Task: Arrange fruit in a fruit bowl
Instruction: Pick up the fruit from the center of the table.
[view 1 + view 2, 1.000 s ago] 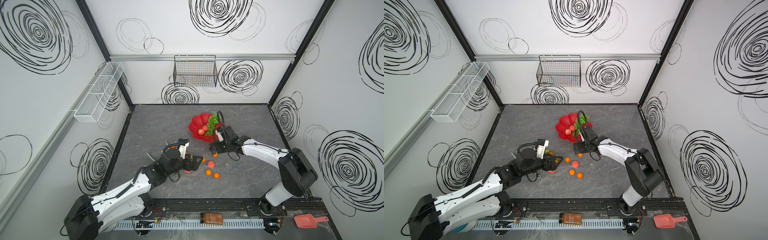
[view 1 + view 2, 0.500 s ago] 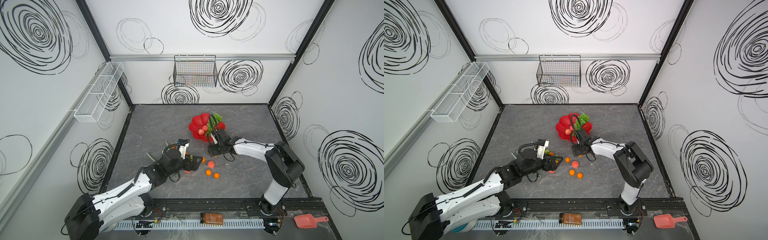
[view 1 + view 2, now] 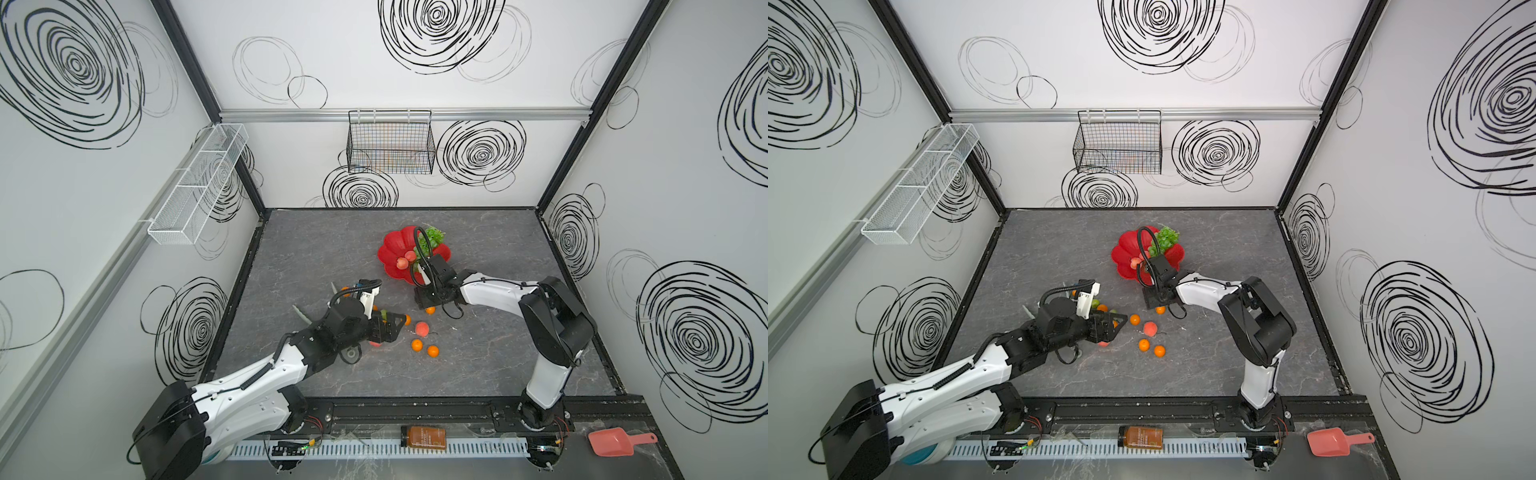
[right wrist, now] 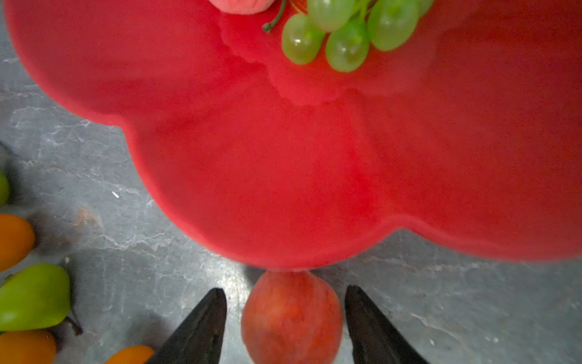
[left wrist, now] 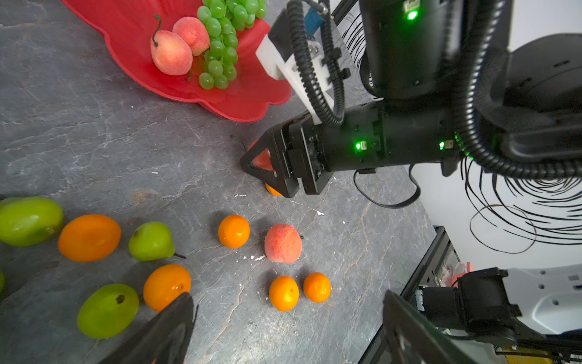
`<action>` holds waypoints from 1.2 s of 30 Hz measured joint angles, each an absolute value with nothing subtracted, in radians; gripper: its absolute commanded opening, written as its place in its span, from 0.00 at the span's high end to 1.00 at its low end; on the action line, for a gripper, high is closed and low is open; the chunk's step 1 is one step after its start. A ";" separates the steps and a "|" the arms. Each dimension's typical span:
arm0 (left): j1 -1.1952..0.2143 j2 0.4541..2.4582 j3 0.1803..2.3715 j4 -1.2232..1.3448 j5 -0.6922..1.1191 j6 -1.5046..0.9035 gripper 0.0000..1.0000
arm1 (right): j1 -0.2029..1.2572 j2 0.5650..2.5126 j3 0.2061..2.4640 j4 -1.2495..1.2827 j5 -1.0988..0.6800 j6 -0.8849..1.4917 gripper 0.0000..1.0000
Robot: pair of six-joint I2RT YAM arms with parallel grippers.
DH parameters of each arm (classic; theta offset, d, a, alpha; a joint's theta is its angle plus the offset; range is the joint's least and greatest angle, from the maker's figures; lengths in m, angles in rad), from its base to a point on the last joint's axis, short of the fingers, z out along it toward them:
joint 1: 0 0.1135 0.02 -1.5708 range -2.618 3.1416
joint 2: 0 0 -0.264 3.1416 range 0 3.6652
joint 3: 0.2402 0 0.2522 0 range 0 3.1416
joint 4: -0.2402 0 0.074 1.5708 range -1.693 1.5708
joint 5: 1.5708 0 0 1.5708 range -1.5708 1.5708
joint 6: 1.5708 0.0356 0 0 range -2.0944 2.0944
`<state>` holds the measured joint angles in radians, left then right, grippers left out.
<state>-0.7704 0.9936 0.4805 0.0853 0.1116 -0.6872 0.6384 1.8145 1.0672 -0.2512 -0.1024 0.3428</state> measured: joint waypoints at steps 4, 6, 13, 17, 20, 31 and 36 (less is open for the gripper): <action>-0.770 1.001 0.480 0.086 0.114 -0.689 0.04 | 0.638 1.825 1.068 -0.252 -0.102 0.345 0.43; -0.770 1.001 0.480 0.087 0.115 -0.689 0.04 | 0.638 1.827 1.069 -0.252 -0.102 0.346 0.45; -0.770 1.002 0.480 0.087 0.115 -0.689 0.04 | 0.638 1.828 1.069 -0.252 -0.101 0.349 0.53; -0.770 1.002 0.480 0.087 0.115 -0.689 0.04 | 0.638 1.828 1.069 -0.252 -0.100 0.355 0.53; -0.770 1.002 0.480 0.087 0.115 -0.689 0.04 | 0.633 1.827 1.069 -0.252 -0.101 0.360 0.54; -0.842 1.032 0.484 0.099 0.091 -0.693 0.04 | 0.537 1.681 0.975 -0.228 -0.134 0.398 0.58; -0.896 1.094 0.510 0.108 0.073 -0.696 0.04 | 0.474 1.604 0.923 -0.241 -0.131 0.408 0.58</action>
